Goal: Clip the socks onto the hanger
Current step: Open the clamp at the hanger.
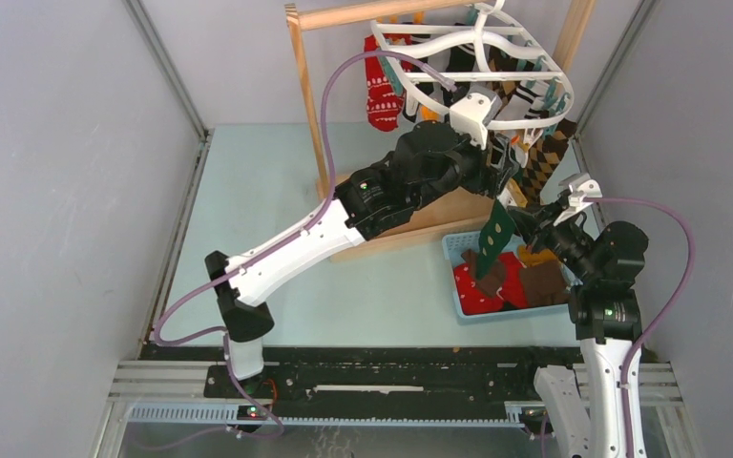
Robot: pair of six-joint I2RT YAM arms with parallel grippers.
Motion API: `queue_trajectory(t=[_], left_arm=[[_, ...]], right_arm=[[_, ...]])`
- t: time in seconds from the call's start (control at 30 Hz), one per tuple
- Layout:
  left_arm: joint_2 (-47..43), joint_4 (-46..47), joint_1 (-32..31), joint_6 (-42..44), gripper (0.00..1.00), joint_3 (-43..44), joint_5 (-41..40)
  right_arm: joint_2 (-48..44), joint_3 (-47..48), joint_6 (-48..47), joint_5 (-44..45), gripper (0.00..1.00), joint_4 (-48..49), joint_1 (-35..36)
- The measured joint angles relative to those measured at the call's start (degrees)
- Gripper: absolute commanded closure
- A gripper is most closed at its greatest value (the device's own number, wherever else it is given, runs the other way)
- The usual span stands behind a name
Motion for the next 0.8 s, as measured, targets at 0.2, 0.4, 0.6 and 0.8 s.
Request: queue_trajectory(t=[0.2, 0.4, 0.6, 0.8], left_arm=[[2.19, 3.41, 0.02, 4.66, 0.33, 0.0, -4.42], [3.04, 7.26, -0.15, 7.19, 0.33, 0.0, -7.39], [3.32, 11.15, -0.2, 8.76, 0.36, 0.0, -9.66], [3.48, 14.14, -0.2, 9.16, 0.36, -1.01, -10.29]], right_arm=[[0.0, 0.0, 0.02, -0.31, 1.0, 0.02, -0.44], [-0.02, 0.0, 0.11, -0.81, 1.0, 0.02, -0.87], [0.0, 0.0, 0.24, -1.4, 1.0, 0.04, -1.31], [0.0, 0.0, 0.46, -1.6, 1.0, 0.09, -1.49]])
